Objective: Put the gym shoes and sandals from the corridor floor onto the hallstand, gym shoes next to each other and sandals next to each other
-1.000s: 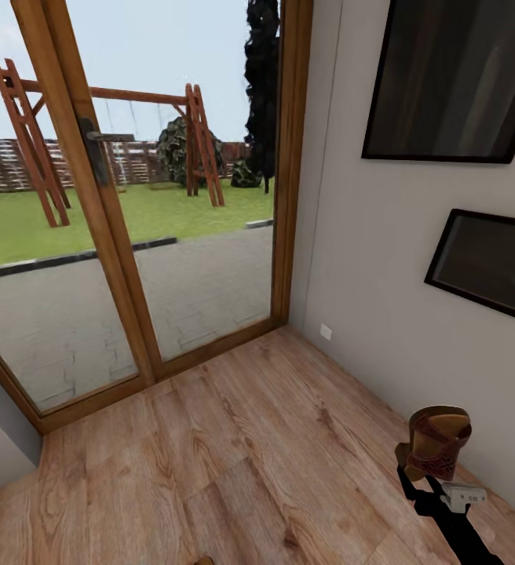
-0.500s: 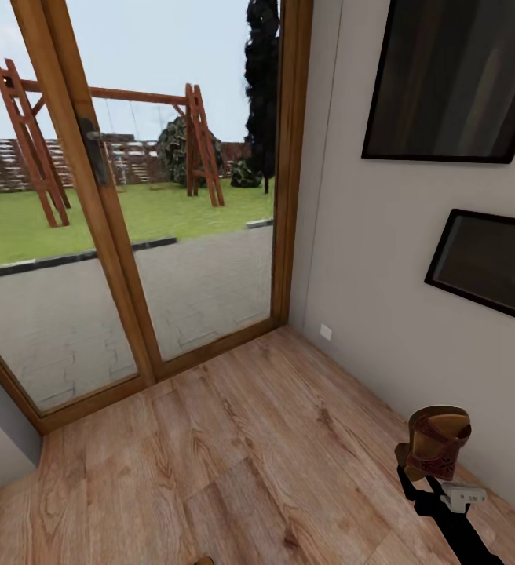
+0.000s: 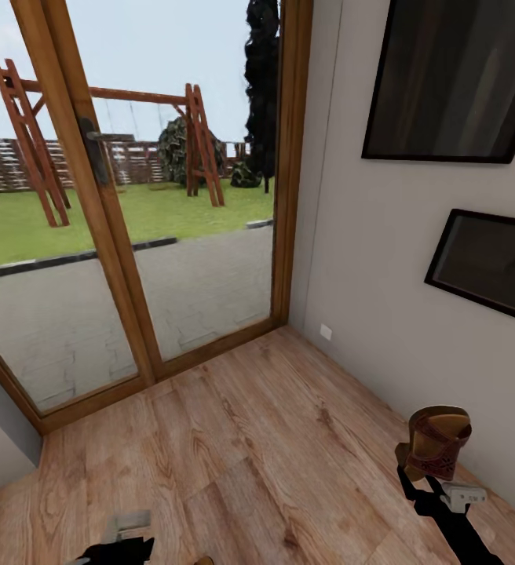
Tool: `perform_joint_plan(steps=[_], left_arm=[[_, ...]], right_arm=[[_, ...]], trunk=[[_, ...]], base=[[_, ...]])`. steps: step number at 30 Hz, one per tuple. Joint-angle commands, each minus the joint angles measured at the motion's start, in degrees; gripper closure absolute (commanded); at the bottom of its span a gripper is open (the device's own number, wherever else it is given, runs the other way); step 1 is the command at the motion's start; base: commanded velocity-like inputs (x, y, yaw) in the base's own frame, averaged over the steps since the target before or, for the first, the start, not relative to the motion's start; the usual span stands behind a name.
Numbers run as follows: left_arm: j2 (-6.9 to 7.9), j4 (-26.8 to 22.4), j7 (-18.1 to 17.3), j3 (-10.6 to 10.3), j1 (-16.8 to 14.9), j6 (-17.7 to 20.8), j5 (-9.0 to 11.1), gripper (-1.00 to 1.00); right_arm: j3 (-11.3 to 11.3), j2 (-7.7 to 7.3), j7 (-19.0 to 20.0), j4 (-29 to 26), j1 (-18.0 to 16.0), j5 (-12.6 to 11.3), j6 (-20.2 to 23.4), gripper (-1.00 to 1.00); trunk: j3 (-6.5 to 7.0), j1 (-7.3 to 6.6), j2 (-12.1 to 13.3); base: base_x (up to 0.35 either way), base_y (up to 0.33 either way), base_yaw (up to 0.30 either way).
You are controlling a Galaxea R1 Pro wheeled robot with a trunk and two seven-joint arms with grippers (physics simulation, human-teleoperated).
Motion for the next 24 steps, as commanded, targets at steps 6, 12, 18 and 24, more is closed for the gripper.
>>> perform_joint_plan(steps=[6, 12, 18, 24], left_arm=[[3.10, -3.92, -0.04, -6.27, -0.39, 0.23, -0.13, -1.00], [7.31, -5.19, 0.07, -14.46, -0.74, 2.16, -1.27, -1.00], [7.96, -5.34, 0.10, -16.93, -0.79, 3.71, -2.73, -1.00], [7.98, -5.37, 0.12, -17.17, -0.70, 3.97, -2.89, -1.00]], right_arm=[[0.01, -0.01, 0.11, 0.00, 0.01, -0.12, 0.07, 1.00], [0.00, -0.02, 0.11, 0.00, 0.02, -0.13, 0.07, 1.00], [0.00, 0.02, 0.11, 0.00, 0.02, -0.13, 0.07, 1.00], [0.01, 0.02, 0.09, 0.00, 0.01, -0.14, 0.07, 1.00]], trunk=[[0.00, 0.00, 0.00], [0.00, 0.00, 0.00], [0.00, 0.00, 0.00], [0.00, 0.00, 0.00]], base=[[0.000, 0.000, 0.000], [0.000, 0.000, 0.000], [0.000, 0.000, 0.000], [0.000, 0.000, 0.000]])
